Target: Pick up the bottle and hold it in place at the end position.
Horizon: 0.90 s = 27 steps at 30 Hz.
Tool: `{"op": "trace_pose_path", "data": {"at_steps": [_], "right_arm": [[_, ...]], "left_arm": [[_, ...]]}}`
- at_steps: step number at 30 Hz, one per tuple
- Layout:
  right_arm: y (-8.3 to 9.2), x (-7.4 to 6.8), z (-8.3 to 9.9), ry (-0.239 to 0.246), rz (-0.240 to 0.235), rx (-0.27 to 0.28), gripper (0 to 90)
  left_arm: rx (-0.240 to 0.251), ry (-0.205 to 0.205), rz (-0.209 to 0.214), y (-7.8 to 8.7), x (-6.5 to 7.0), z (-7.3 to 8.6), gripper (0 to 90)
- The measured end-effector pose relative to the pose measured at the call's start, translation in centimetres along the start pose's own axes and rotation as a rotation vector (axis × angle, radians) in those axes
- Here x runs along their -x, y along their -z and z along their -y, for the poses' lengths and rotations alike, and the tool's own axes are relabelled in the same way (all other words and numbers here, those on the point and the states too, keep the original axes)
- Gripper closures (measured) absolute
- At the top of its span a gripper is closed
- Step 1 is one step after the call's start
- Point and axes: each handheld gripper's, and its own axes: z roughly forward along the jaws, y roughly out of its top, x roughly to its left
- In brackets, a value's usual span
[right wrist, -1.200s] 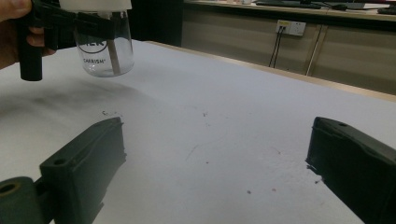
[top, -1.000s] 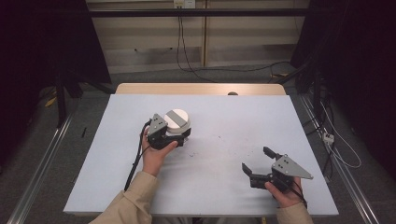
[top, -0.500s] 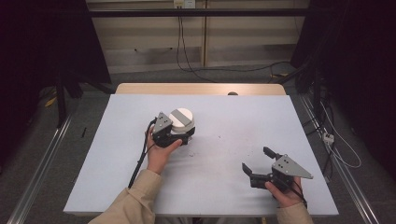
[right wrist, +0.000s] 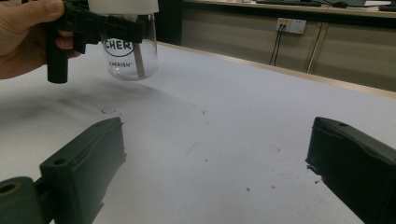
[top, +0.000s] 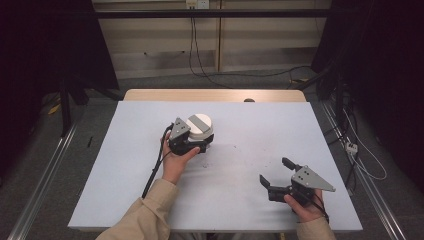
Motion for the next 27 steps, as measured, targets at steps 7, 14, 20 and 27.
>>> {"op": "trace_pose_path", "data": {"at_steps": [7, 14, 20, 27], "right_arm": [[0.0, 0.1, 0.0, -0.003, 0.001, -0.001, 3.8], [0.1, 0.1, 0.1, -0.005, 0.005, 0.002, 3.8], [0.1, 0.1, 0.1, -0.011, 0.004, 0.001, 3.8], [0.1, 0.2, 0.2, -0.013, 0.005, -0.001, 3.8]], "left_arm": [[-0.004, -0.001, 0.005, -0.6, 0.2, 0.0, 18.4], [-0.013, -0.006, 0.016, -1.3, 0.5, 0.1, 18.4], [-0.021, -0.010, 0.021, -1.8, 0.8, 0.2, 18.4], [-0.024, -0.013, 0.030, -2.2, 0.9, 0.3, 18.4]]}}
